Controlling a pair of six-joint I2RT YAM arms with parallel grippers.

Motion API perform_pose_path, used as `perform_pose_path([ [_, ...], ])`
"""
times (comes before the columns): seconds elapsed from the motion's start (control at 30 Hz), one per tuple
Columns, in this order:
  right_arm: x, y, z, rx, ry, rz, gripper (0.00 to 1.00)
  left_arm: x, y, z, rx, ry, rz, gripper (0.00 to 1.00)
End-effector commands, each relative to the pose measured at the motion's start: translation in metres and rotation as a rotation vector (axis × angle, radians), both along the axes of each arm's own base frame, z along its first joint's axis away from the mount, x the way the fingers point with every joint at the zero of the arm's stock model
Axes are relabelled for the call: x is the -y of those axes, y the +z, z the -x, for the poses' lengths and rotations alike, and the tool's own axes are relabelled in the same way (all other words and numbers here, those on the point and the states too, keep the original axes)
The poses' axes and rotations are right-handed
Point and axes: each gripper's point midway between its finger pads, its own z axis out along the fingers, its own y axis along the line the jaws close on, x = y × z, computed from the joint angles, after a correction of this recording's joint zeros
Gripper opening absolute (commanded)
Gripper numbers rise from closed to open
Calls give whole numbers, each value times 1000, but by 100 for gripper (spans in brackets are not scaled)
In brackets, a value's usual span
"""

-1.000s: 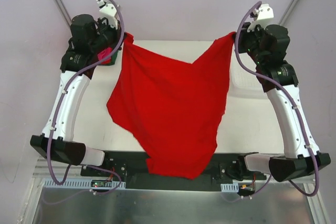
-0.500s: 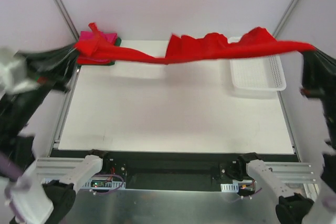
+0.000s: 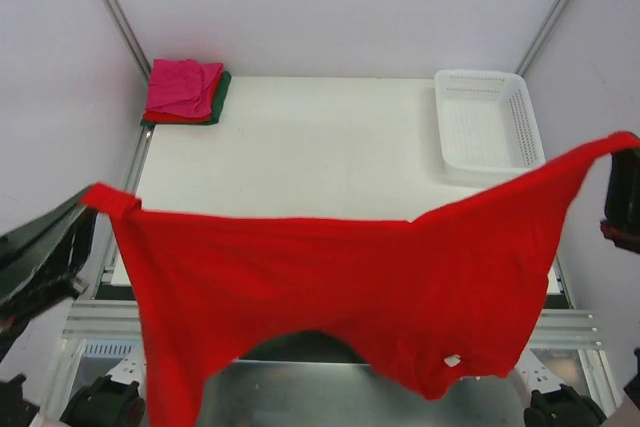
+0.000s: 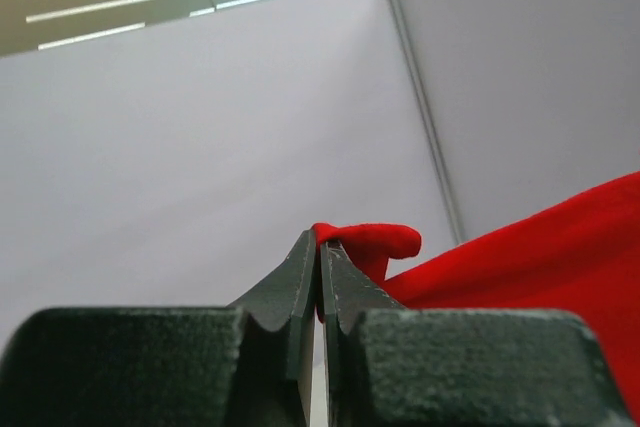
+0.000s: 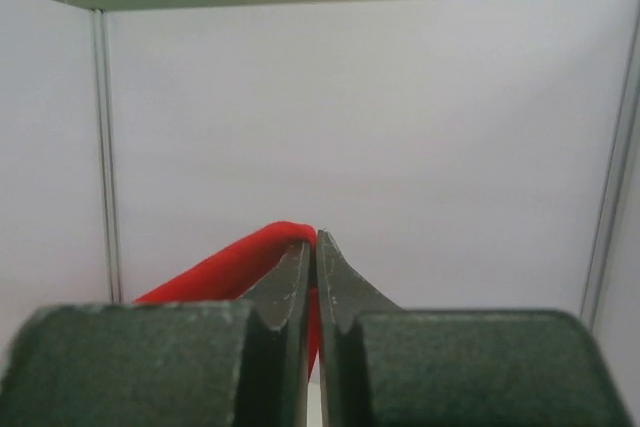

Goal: Fold and stack the t-shirts
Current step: Flatten out the tshirt

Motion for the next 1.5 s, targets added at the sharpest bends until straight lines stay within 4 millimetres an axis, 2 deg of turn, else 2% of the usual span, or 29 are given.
perform_pose_path([
  [0.0, -10, -10, -104, -152, -74, 6, 1, 1, -10, -134, -179, 149, -28, 0],
  [0.03, -12, -14, -119, -175, -83, 10, 1, 2, -9, -151, -184, 163, -32, 0],
  [0.07, -16, -21, -137, -208, -87, 18, 1, 3, -17, -173, -212, 182, -50, 0],
  [0.1, -18, -24, -152, -221, -93, 22, 1, 5, -26, -204, -260, 202, -58, 0],
  [0.13, -23, -42, -185, -288, -107, 35, 1, 6, -26, -220, -259, 214, -54, 0],
  [0.2, -29, -52, -212, -310, -111, 45, 1, 11, -48, -263, -324, 231, -76, 0],
  [0.23, -30, -72, -240, -370, -143, 48, 1, 13, -55, -276, -339, 231, -80, 0],
  [0.3, -32, -81, -260, -399, -154, 51, 1, 17, -74, -311, -390, 241, -95, 0],
  [0.37, -35, -85, -272, -414, -154, 64, 1, 20, -76, -322, -404, 235, -101, 0],
  [0.43, -36, -79, -270, -398, -151, 60, 1, 24, -76, -327, -410, 222, -107, 0],
  [0.53, -35, -64, -257, -365, -136, 57, 1, 24, -66, -317, -392, 209, -92, 0],
  [0.67, -30, -44, -225, -317, -122, 38, 1, 24, -43, -279, -354, 165, -76, 0],
  [0.7, -31, -34, -204, -280, -90, 40, 1, 23, -37, -259, -334, 154, -70, 0],
  [0.77, -29, -27, -181, -252, -71, 38, 1, 23, -26, -228, -301, 117, -65, 0],
  [0.8, -25, -17, -157, -210, -61, 27, 1, 21, -18, -202, -264, 106, -59, 0],
  [0.83, -24, -13, -142, -187, -49, 26, 1, 20, -14, -183, -253, 88, -55, 0],
  [0.87, -22, -12, -130, -173, -42, 23, 1, 20, -11, -168, -236, 74, -53, 0],
  [0.9, -21, -9, -117, -152, -36, 20, 1, 19, -6, -137, -191, 51, -53, 0],
  [0.93, -16, -3, -91, -109, -29, 11, 1, 18, -5, -121, -183, 35, -44, 0],
  [0.97, -13, -3, -80, -96, -30, 6, 1, 14, 0, -91, -133, 25, -33, 0],
  [1.03, -5, 1, -48, -42, -30, -7, 1, 13, 2, -62, -99, -3, -22, 0],
  [1.07, -3, 2, -40, -31, -31, -11, 1, 10, 2, -43, -73, -8, -16, 0],
  [1.17, 2, 4, -16, 4, -30, -17, 1, 7, 3, -17, -37, -17, -9, 0],
  [1.27, 6, 5, -4, 20, -38, -22, 1, 6, 3, -3, -10, -23, -11, 0],
  [1.33, 10, 7, 1, 31, -51, -29, 1, 5, 5, -1, -2, -22, -9, 0],
  [1.43, 14, 10, -1, 34, -73, -38, 1, 5, 10, -9, -6, -11, -2, 0],
  [1.47, 14, 12, -5, 29, -78, -39, 1, 4, 13, -22, -17, 9, 3, 0],
])
